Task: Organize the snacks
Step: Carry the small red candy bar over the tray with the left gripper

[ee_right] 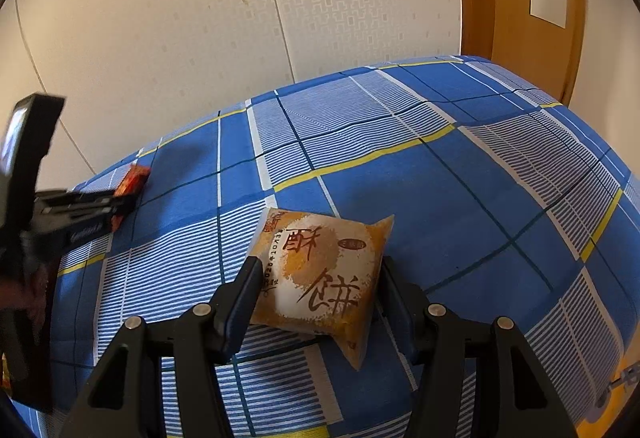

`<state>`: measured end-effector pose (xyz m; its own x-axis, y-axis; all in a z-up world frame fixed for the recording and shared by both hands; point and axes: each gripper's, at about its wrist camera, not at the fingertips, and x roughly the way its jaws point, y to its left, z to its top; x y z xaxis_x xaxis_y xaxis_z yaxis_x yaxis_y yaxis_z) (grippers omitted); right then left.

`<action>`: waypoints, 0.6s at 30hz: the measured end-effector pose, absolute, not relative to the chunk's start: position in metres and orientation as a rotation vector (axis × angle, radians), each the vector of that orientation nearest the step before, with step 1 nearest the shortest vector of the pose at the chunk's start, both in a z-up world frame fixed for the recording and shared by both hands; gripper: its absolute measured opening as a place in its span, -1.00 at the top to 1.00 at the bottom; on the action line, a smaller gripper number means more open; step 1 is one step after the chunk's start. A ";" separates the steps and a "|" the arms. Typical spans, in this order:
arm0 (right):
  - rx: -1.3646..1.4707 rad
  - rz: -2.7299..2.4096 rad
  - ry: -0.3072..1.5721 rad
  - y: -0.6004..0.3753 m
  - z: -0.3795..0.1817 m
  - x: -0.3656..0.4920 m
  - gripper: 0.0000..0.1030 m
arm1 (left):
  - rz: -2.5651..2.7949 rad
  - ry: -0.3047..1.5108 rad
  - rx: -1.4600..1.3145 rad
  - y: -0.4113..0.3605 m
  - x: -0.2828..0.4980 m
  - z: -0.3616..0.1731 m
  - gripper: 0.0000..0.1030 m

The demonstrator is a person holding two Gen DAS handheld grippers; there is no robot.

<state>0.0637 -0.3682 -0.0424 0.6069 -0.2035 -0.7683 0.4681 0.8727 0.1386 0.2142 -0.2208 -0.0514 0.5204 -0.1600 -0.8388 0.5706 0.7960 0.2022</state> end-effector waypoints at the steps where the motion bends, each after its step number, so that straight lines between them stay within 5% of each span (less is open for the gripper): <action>1: 0.344 -0.397 0.833 -0.368 -0.042 0.063 -0.16 | -0.453 0.934 0.485 -0.217 0.208 -0.051 0.57; 18: 0.332 -0.409 0.817 -0.363 -0.042 0.061 -0.16 | -0.456 0.997 0.268 -0.166 0.124 -0.054 0.58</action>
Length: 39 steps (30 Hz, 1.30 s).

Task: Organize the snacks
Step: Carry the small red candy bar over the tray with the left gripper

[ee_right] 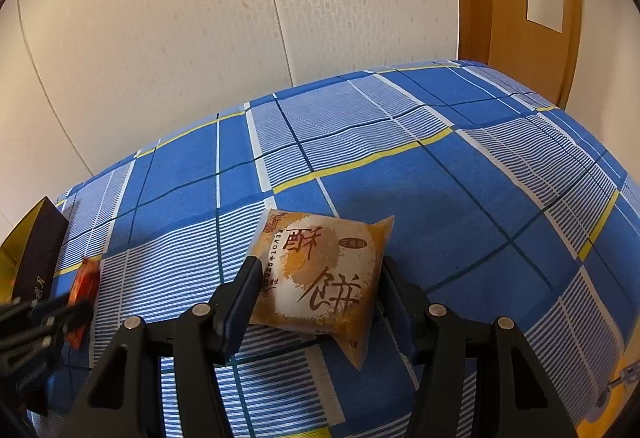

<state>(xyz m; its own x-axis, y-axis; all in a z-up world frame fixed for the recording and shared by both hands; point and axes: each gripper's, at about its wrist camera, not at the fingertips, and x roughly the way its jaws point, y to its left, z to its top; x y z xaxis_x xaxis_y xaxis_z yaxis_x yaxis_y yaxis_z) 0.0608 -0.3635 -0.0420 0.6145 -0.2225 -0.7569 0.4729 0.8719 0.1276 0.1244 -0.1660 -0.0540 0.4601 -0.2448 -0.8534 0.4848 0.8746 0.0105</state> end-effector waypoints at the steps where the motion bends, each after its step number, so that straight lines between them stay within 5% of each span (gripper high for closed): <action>1: 0.333 -0.409 0.816 -0.364 -0.042 0.061 -0.16 | -0.461 0.999 0.251 -0.162 0.119 -0.053 0.58; 39: 0.337 -0.408 0.814 -0.364 -0.042 0.060 -0.16 | -0.209 0.855 -0.028 0.008 0.084 0.006 0.58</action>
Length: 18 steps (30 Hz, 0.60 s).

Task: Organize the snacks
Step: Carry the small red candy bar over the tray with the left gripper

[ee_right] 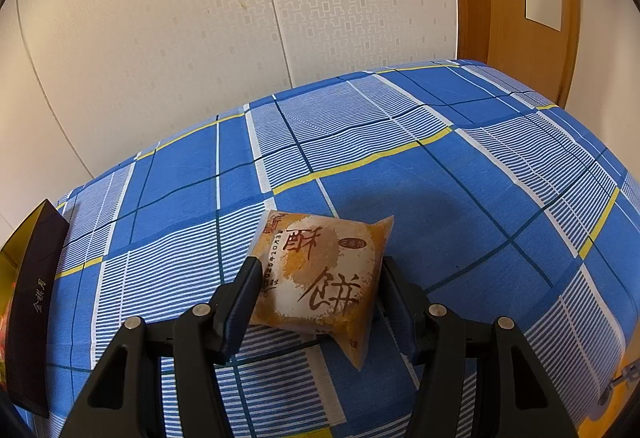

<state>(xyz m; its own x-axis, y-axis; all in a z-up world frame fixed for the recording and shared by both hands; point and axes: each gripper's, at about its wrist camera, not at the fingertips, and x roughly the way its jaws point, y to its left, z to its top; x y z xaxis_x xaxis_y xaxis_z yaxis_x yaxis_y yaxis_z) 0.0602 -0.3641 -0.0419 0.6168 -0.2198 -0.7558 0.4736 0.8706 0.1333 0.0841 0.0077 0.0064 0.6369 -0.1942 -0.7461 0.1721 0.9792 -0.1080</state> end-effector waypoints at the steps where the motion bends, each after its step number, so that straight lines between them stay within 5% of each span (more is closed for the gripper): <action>1: 0.338 -0.408 0.814 -0.364 -0.042 0.060 -0.16 | -0.195 0.860 -0.032 0.012 0.086 0.005 0.58; 18: 0.329 -0.409 0.816 -0.364 -0.042 0.060 -0.16 | -0.080 0.938 -0.046 0.039 0.128 -0.015 0.58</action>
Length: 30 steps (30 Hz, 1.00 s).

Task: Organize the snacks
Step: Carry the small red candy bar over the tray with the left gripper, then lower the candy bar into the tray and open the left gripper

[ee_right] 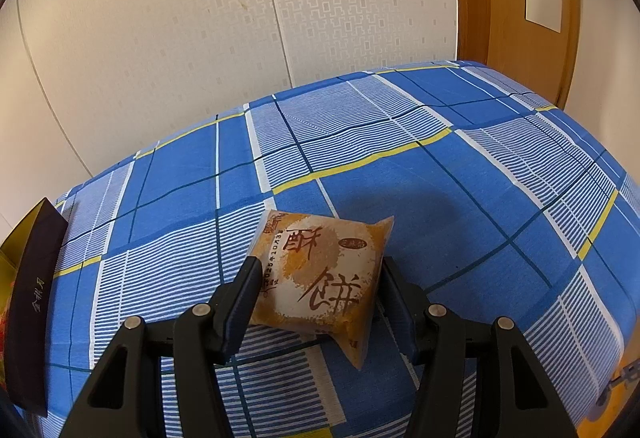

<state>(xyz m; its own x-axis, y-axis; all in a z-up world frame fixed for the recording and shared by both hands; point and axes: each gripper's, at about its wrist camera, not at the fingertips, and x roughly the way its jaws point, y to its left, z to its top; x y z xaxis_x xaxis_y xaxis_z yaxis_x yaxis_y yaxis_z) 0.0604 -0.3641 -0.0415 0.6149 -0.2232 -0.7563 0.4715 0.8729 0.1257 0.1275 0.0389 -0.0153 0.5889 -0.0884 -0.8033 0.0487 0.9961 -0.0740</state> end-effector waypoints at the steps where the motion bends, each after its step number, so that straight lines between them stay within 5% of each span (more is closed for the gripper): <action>1: 0.329 -0.409 0.817 -0.364 -0.042 0.060 -0.16 | -0.077 0.941 -0.045 0.040 0.128 -0.016 0.58; 30: 0.328 -0.409 0.816 -0.364 -0.042 0.060 -0.16 | -0.037 0.961 -0.029 0.055 0.140 -0.025 0.35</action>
